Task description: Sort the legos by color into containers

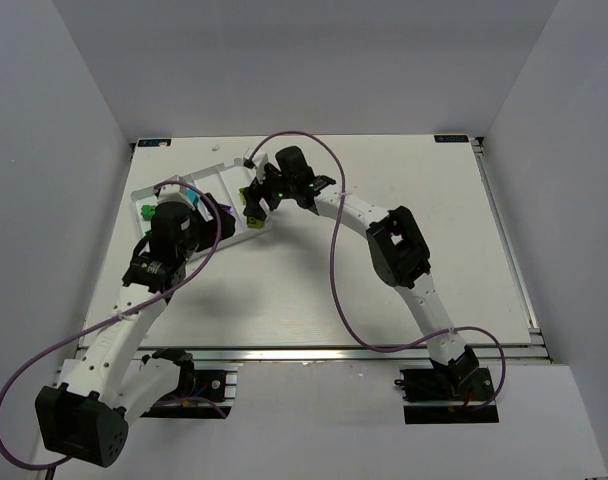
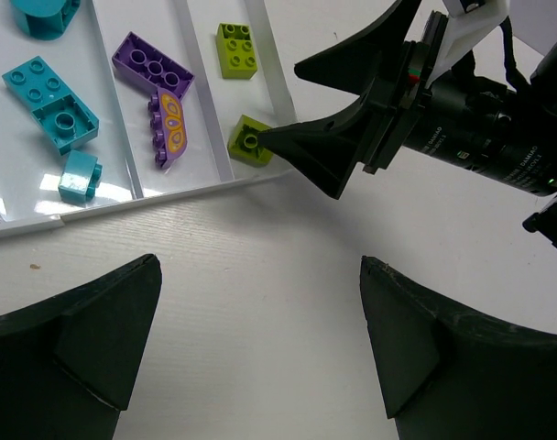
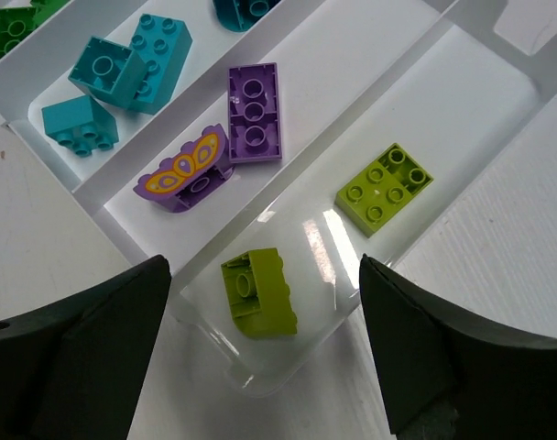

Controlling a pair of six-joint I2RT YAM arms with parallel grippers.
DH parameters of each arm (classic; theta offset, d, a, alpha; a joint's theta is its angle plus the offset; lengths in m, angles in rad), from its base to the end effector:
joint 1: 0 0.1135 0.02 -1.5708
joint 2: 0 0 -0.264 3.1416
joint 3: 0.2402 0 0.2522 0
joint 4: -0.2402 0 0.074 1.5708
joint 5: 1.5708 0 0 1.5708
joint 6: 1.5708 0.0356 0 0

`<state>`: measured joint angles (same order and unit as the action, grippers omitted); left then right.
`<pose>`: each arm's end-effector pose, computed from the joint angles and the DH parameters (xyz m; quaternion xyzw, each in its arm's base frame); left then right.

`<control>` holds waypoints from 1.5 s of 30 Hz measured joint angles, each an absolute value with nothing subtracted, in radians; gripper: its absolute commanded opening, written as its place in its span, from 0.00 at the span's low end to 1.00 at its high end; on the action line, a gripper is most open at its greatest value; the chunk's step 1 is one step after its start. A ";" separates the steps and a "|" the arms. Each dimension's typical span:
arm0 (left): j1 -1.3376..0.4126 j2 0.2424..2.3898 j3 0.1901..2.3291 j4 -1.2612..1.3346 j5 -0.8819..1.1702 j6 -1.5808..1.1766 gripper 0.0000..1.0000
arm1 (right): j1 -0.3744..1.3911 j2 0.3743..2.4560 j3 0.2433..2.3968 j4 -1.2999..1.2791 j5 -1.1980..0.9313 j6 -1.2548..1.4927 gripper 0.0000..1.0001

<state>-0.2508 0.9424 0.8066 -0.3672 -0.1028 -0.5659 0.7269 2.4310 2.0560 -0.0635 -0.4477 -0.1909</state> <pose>0.2058 -0.0490 0.3006 -0.1607 0.8449 -0.1612 0.4840 0.4128 0.3877 0.2068 -0.4713 0.6850 0.3192 0.4547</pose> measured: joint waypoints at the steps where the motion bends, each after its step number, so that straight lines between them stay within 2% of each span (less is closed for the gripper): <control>1: -0.251 0.941 0.807 -0.367 -0.105 -0.566 0.98 | 0.727 2.431 2.057 -0.060 -0.445 -0.198 0.89; 6: -0.251 0.929 0.805 -0.365 -0.117 -0.577 0.98 | 0.715 2.379 1.982 -0.047 -0.447 -0.259 0.90; 9: -0.251 0.918 0.789 -0.357 -0.125 -0.595 0.98 | 0.693 2.302 1.908 -0.081 -0.521 -0.304 0.81; 10: -0.251 0.914 0.778 -0.352 -0.128 -0.603 0.98 | 0.682 2.274 1.892 -0.095 -0.546 -0.316 0.71; 12: -0.251 0.908 0.759 -0.340 -0.134 -0.619 0.98 | 0.653 2.215 1.869 -0.123 -0.586 -0.338 0.59; 13: -0.251 0.906 0.749 -0.331 -0.137 -0.627 0.98 | 0.638 2.183 1.860 -0.139 -0.600 -0.349 0.47; 18: -0.251 0.899 0.717 -0.287 -0.136 -0.656 0.98 | 0.560 2.065 1.829 -0.207 -0.645 -0.374 0.15; 19: -0.251 0.899 0.713 -0.280 -0.131 -0.662 0.98 | 0.546 2.054 1.827 -0.219 -0.651 -0.374 0.01; 20: -0.251 0.900 0.712 -0.276 -0.128 -0.664 0.98 | 0.529 2.043 1.818 -0.225 -0.655 -0.374 0.00; 23: -0.251 0.901 0.704 -0.246 -0.111 -0.682 0.92 | 0.490 2.022 1.774 -0.247 -0.651 -0.364 0.00; 25: -0.251 0.901 0.694 -0.230 -0.099 -0.691 0.87 | 0.468 2.022 1.752 -0.273 -0.638 -0.356 0.09; 26: -0.251 0.902 0.690 -0.223 -0.089 -0.694 0.80 | 0.457 2.022 1.745 -0.293 -0.625 -0.351 0.12; 27: -0.251 0.902 0.683 -0.213 -0.083 -0.701 0.75 | 0.449 2.022 1.740 -0.308 -0.613 -0.347 0.18; 28: -0.251 0.902 0.678 -0.205 -0.075 -0.705 0.68 | 0.441 2.022 1.739 -0.321 -0.598 -0.342 0.30; 29: -0.251 0.902 0.672 -0.198 -0.063 -0.706 0.53 | 0.434 2.022 1.739 -0.331 -0.581 -0.335 0.35; 30: -0.251 0.902 0.667 -0.191 -0.054 -0.714 0.49 | 0.429 2.022 1.739 -0.339 -0.563 -0.329 0.41; 31: -0.251 0.902 0.662 -0.186 -0.046 -0.715 0.47 | 0.426 2.022 1.739 -0.344 -0.542 -0.320 0.51; 32: -0.251 0.903 0.659 -0.186 -0.039 -0.717 0.47 | 0.423 2.022 1.739 -0.348 -0.521 -0.313 0.57; 34: -0.251 0.903 0.656 -0.179 -0.030 -0.716 0.57 | 0.421 2.024 1.739 -0.352 -0.472 -0.296 0.73; 36: -0.251 0.902 0.654 -0.179 -0.023 -0.720 0.76 | 0.421 2.033 1.745 -0.356 -0.416 -0.272 0.74; 39: -0.251 0.896 0.648 -0.179 -0.023 -0.730 0.81 | 0.421 2.082 1.787 -0.363 -0.336 -0.231 0.74; 45: -0.251 0.886 0.640 -0.179 -0.023 -0.741 0.82 | 0.422 2.187 1.828 -0.381 -0.187 -0.135 0.74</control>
